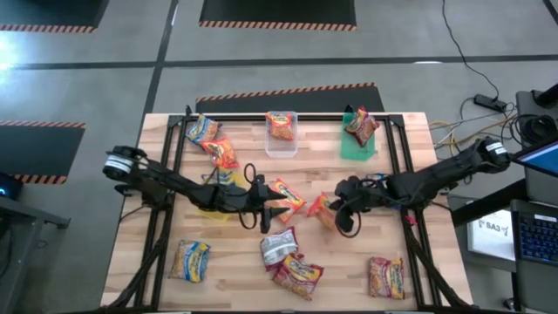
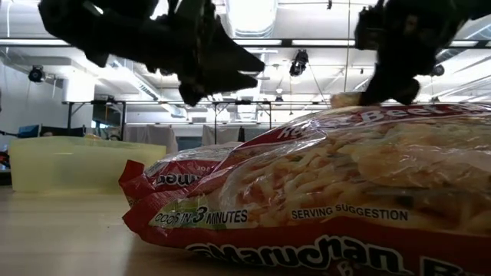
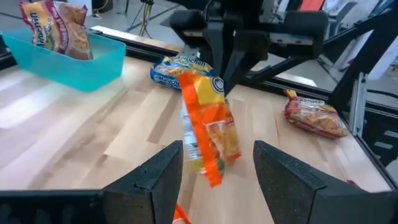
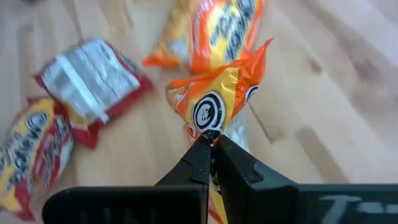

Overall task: Sort Maruchan noodles
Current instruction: Put the orange noodle pack into the transparent bin

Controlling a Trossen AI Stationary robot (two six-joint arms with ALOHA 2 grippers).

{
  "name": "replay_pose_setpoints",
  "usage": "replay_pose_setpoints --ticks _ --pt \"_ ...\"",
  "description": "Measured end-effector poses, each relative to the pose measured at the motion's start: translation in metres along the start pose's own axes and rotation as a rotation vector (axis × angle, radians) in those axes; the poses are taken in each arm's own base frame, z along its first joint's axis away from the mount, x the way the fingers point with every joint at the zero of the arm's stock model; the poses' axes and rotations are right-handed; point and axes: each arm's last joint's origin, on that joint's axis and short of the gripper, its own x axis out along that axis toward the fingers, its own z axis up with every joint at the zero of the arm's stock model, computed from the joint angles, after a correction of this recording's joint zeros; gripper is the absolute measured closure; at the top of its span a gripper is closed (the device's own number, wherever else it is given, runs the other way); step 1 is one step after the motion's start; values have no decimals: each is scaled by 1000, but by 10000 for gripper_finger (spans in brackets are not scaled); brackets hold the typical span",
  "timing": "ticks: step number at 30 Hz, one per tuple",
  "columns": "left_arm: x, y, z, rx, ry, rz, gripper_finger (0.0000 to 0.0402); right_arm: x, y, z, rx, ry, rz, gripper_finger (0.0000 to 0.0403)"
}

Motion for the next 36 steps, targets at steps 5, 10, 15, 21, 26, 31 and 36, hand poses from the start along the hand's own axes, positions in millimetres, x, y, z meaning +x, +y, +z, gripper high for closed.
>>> replay_pose_setpoints --ticks 5,10,15,21,26,31,36 --pt "13 4 -15 -12 -33 -1 221 2 -2 12 -16 -79 22 394" --pt "22 11 -26 -19 -42 21 208 3 -5 17 -11 -110 26 394" --pt "26 13 -29 -39 -55 8 176 6 -4 18 -22 -116 28 394" --pt "36 7 -20 9 -82 -8 131 5 -1 21 -57 -151 48 394" --pt "49 0 -9 96 -53 4 105 5 1 28 -78 -212 77 394" --pt "60 -5 4 157 12 66 98 6 0 30 -104 -227 73 394" --pt "65 -3 7 203 74 182 97 6 2 32 -146 -247 78 394"
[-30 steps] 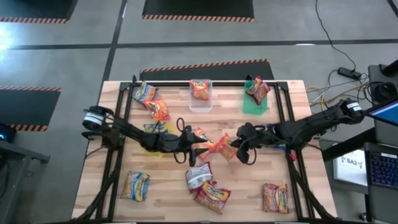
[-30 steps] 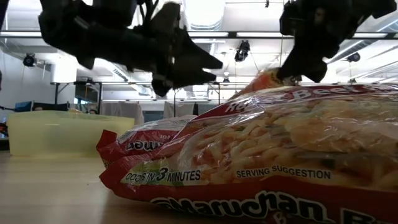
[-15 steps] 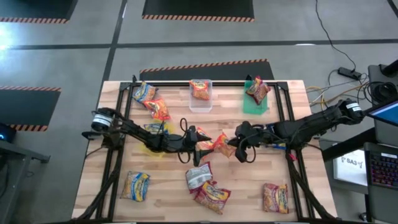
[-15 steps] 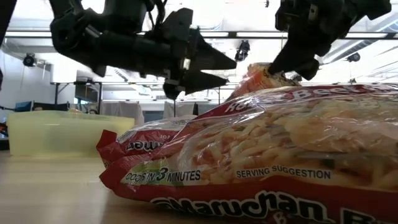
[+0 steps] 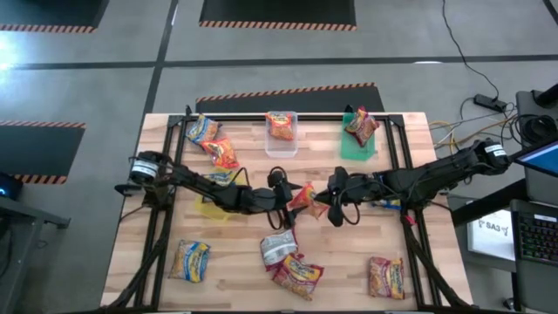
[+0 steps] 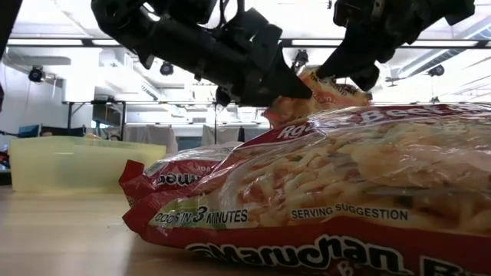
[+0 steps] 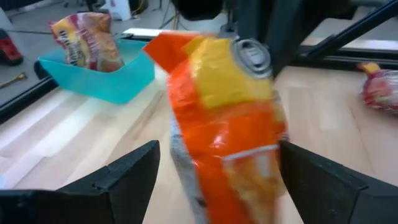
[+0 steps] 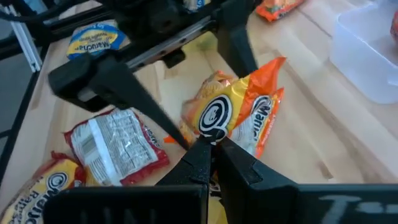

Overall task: Sort Maruchan noodles
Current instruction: Put the orange noodle pack into the transparent bin

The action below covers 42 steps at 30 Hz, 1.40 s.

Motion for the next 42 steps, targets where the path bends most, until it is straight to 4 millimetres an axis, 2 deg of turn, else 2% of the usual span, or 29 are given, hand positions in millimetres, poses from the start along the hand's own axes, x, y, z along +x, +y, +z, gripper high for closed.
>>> replay_pose_setpoints --ticks 7,11,14,22,25,29,35,42 --pt "1 0 1 13 2 6 103 0 1 2 -24 -16 7 394" --pt "1 1 1 35 2 7 135 0 1 2 -33 -17 7 394" --pt "1 1 1 59 2 8 179 0 0 3 -39 -25 8 394" --pt "2 3 2 59 6 -51 334 0 -1 6 -44 -52 8 394" --pt "3 3 2 51 9 -69 375 0 -1 6 -42 -52 8 390" --pt "3 2 1 45 17 -78 384 0 0 5 -1 -40 32 364" --pt "3 3 2 25 15 -77 364 0 1 5 14 -19 74 294" --pt "6 12 3 -31 16 -53 385 -12 -9 13 37 -52 52 221"
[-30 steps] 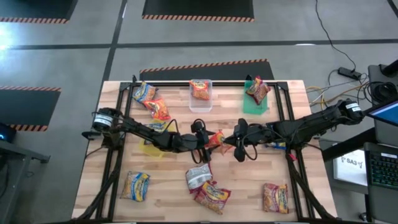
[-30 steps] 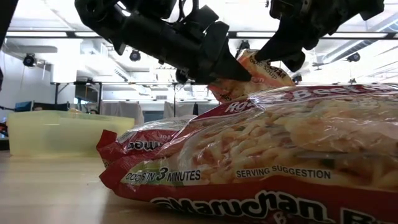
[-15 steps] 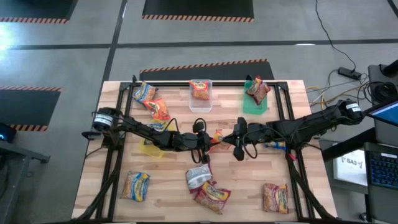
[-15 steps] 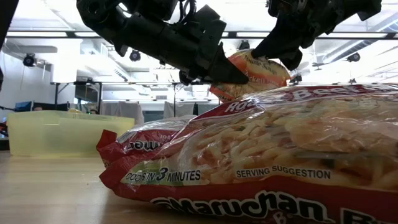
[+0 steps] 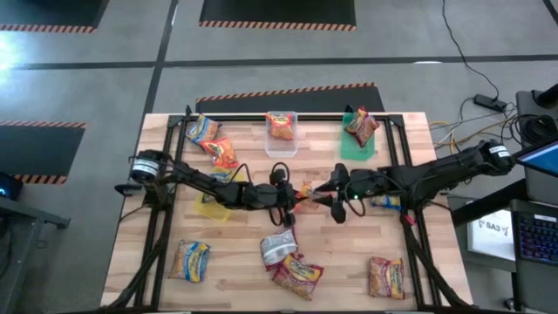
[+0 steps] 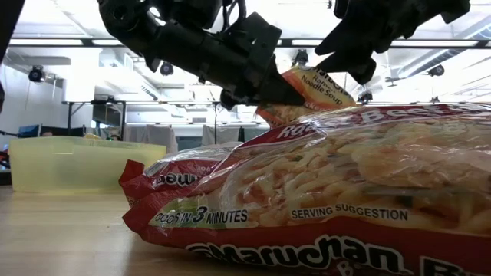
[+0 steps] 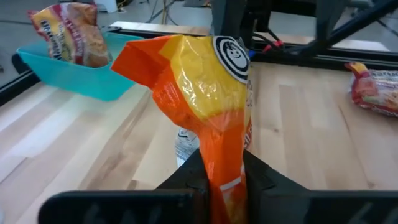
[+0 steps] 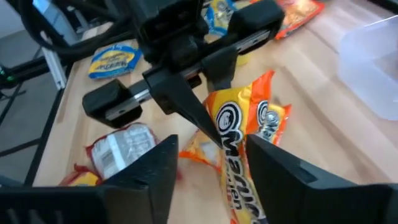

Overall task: Sort Maruchan noodles
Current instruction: Put the orange noodle pack into the transparent bin

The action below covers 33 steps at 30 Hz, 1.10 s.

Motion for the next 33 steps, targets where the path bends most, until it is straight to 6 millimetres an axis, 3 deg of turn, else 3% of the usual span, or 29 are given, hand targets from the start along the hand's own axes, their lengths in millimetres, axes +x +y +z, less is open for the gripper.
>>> replay_pose_setpoints --ticks 4,10,16,24,33 --pt "3 11 2 -31 -1 29 392 -7 -8 6 18 -23 -26 202" --pt "5 41 13 -45 -18 102 388 -12 -18 12 20 -62 -80 203" --pt "3 89 30 -57 -57 218 391 -13 -30 17 -7 -82 -141 208" --pt "2 159 32 -109 -46 397 390 -13 -41 20 -37 -89 -186 209" --pt "-3 192 27 -127 5 483 390 -13 -46 19 -32 -66 -209 209"
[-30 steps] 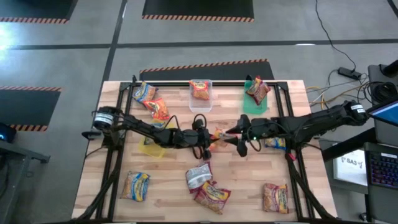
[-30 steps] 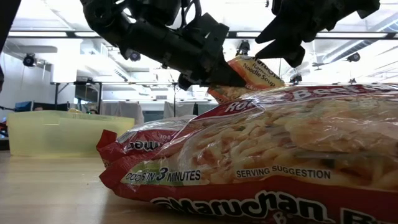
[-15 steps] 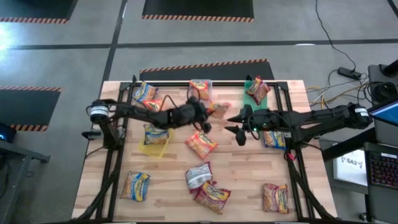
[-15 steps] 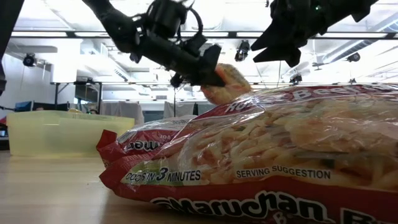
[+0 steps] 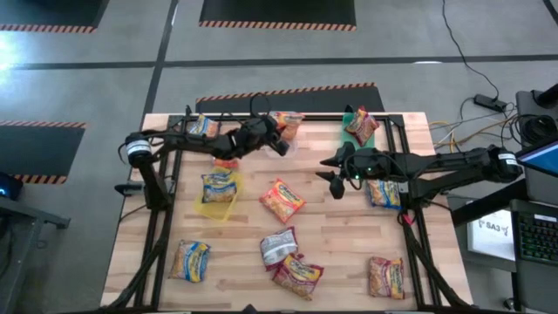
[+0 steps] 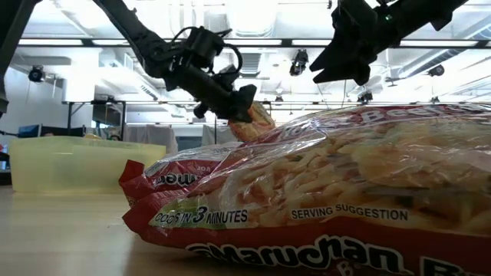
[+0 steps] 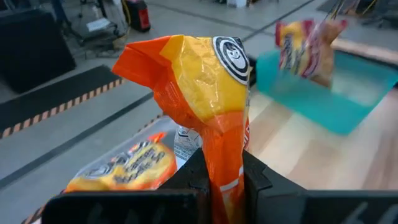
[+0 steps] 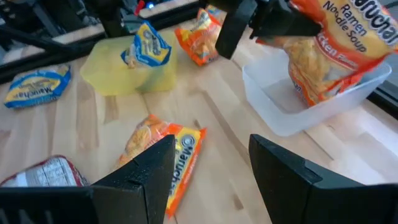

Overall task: Sort Maruchan noodles
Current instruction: Put the orange noodle pack into the transparent bin

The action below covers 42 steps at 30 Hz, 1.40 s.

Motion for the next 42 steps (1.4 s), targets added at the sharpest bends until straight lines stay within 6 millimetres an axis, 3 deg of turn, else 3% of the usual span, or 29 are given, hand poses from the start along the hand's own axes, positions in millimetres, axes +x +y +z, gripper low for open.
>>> replay_pose_setpoints --ticks 12,23,30,35,42 --pt "10 22 -11 24 83 64 390 0 -2 -5 -9 45 -29 209" --pt "22 21 -29 31 135 20 387 0 -2 -5 -9 48 -31 209" --pt "23 24 -30 7 136 58 382 0 -2 -6 -9 51 -31 209" --pt "23 25 -30 0 136 67 354 0 -2 -6 -9 52 -32 209" --pt "23 27 -29 50 132 123 273 0 -3 -7 -12 67 -37 209"
